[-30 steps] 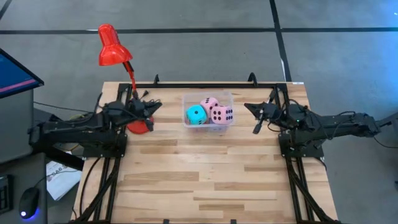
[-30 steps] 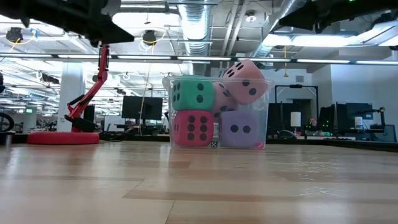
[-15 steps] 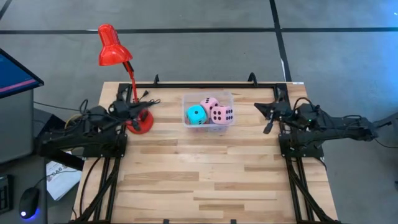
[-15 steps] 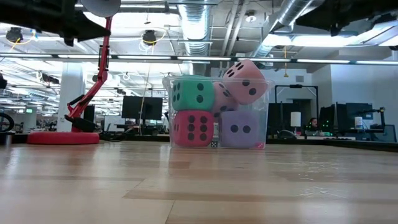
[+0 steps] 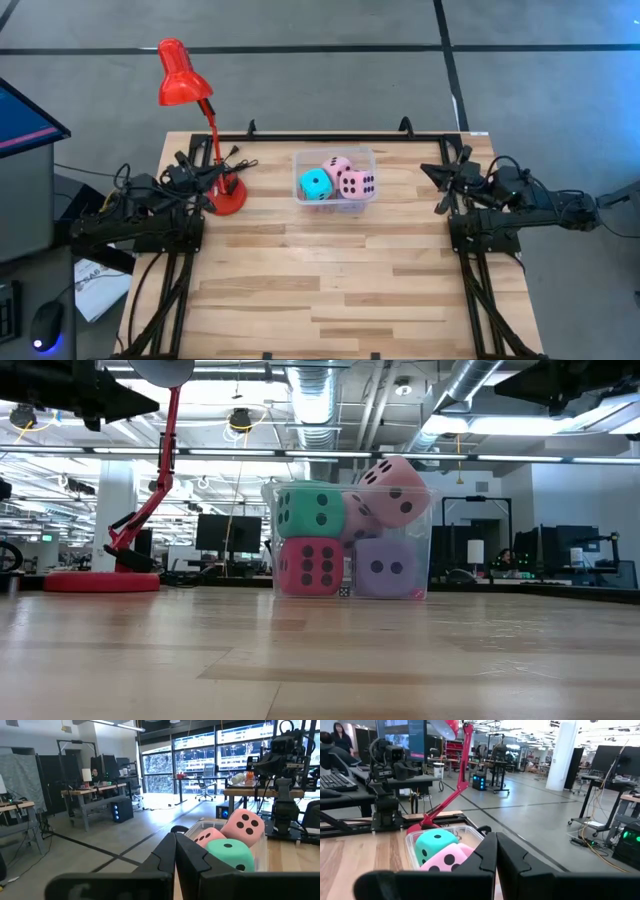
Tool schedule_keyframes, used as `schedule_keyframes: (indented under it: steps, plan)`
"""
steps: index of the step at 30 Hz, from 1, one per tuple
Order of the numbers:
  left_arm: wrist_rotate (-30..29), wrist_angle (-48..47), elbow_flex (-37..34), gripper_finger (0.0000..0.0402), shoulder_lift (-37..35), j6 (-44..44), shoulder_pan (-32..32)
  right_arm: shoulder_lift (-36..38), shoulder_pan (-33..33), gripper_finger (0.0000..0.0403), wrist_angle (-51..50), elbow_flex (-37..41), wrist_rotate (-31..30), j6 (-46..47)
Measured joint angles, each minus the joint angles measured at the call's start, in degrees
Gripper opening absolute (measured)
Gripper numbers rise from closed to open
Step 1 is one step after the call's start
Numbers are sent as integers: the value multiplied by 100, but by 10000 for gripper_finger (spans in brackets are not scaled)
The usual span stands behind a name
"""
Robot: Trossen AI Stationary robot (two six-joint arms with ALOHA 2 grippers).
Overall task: Pick & Place Dice
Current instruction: Return to Home Position
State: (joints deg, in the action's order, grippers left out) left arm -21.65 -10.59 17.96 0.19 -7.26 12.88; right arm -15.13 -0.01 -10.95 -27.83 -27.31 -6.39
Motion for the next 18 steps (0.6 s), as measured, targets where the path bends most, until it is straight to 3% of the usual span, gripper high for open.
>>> schedule_keyframes:
  steps: [18]
  plan:
    - [0, -106, 2, 0, -7, -137, -2, 469, -1, 0, -437, -9, -1, -2]
